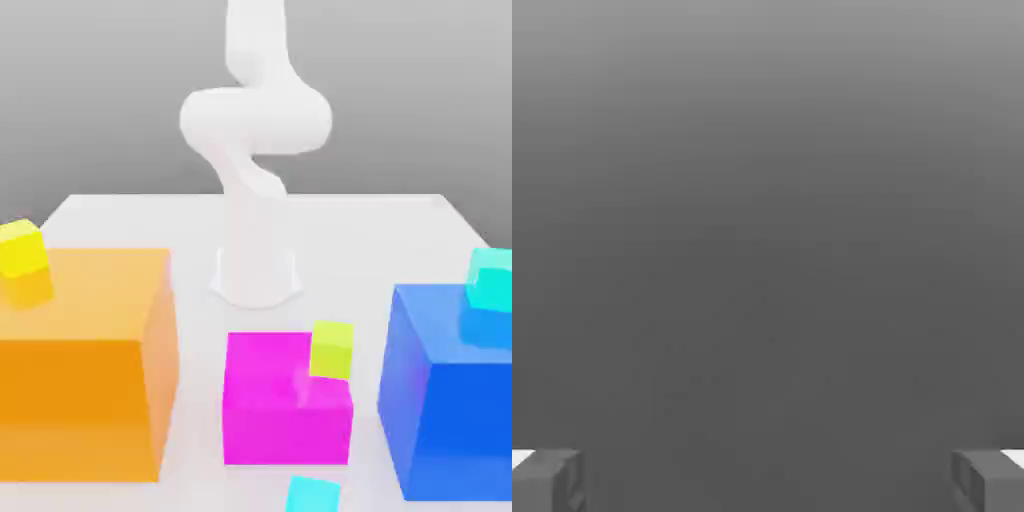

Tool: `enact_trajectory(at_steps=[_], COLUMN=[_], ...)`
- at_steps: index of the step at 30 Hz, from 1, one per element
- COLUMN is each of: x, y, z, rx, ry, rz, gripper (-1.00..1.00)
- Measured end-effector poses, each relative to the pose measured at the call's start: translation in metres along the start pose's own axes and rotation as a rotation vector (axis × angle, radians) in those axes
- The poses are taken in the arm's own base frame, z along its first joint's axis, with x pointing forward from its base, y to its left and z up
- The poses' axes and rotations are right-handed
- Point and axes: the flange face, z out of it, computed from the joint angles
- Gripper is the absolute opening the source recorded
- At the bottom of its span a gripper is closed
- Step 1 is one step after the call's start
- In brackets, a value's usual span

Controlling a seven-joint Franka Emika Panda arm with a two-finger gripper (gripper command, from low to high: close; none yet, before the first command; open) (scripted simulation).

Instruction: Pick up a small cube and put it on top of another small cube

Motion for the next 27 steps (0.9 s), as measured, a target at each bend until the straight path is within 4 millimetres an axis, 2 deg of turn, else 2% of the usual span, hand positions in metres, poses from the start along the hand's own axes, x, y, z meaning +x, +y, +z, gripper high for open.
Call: enact_trajectory(at_steps=[6, 13, 20, 27], x=[-0.013, -0.048, -0.104, -0.177], y=[-0.004, 0.013, 0.050, 0.106], z=[0.111, 0.233, 0.343, 0.432], rx=[-0.129, -0.271, -0.409, -0.545], ry=[-0.095, -0.205, -0.319, -0.435], rz=[0.036, 0.076, 0.115, 0.161], gripper=[0.00, 0.00, 0.00, 0.00])
